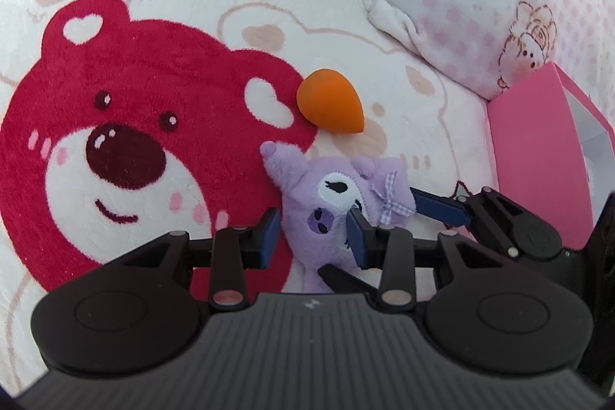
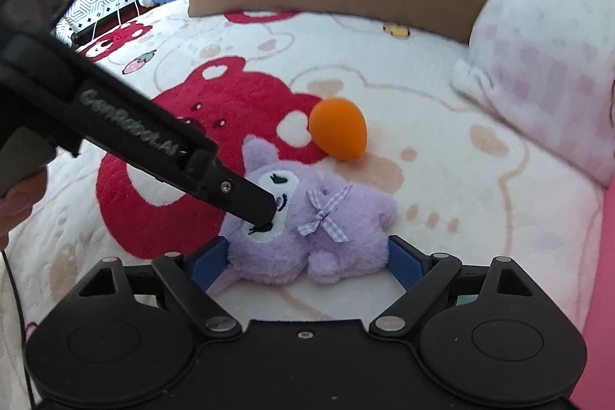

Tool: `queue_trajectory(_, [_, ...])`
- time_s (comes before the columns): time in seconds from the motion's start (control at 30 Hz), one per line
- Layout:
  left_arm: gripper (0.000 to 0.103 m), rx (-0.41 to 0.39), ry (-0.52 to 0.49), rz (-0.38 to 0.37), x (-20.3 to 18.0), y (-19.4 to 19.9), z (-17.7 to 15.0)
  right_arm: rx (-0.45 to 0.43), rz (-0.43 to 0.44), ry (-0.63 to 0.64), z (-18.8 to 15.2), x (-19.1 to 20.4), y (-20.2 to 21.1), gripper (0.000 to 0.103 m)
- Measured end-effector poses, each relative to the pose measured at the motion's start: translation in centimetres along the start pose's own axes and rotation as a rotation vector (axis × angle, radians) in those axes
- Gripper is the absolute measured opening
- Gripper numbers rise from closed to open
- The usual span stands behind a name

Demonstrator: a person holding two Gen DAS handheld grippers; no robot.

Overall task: Organize objects
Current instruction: 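Close the left tool on the purple plush toy's head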

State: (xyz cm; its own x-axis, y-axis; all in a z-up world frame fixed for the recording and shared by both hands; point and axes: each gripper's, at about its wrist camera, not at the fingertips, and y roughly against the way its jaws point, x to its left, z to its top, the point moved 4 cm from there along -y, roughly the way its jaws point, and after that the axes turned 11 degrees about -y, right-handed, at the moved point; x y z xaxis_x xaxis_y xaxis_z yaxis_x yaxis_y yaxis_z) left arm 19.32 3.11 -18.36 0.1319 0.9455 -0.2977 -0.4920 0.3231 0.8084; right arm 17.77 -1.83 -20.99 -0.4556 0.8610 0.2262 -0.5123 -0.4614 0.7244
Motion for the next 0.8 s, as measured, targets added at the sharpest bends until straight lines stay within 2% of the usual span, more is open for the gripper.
queue_trajectory(0.1, [0.034, -0.015, -0.031, 0.001, -0.5, 0.4, -0.1, -0.005, -0.015, 0.037, -0.3, 0.7, 0.0, 0.091])
queue_trajectory(0.17, [0.033, -0.005, 0.014, -0.05, -0.7, 0.5, -0.1, 0.001, -0.002, 0.027, -0.6, 0.7, -0.3, 0.091])
queue_trajectory(0.2, [0.034, -0.007, 0.03, -0.053, -0.8, 0.5, -0.2, 0.0, -0.001, 0.021, -0.7, 0.7, -0.3, 0.091])
queue_trajectory(0.3, [0.034, -0.015, -0.021, -0.006, -1.7, 0.5, -0.2, -0.007, -0.009, 0.033, -0.7, 0.9, 0.1, 0.091])
queue_trajectory(0.43, [0.034, -0.033, 0.014, -0.006, -1.6, 0.9, -0.4, -0.019, -0.021, 0.03, -0.7, 1.1, 0.5, 0.089])
queue_trajectory(0.6, [0.034, -0.05, -0.017, 0.002, -2.2, 1.4, -0.7, -0.057, -0.081, 0.034, -1.3, 1.9, 1.3, 0.087])
queue_trajectory(0.8, [0.034, -0.066, -0.031, -0.021, -2.8, 2.3, -1.2, -0.045, -0.088, 0.024, -1.3, 2.3, 2.5, 0.087])
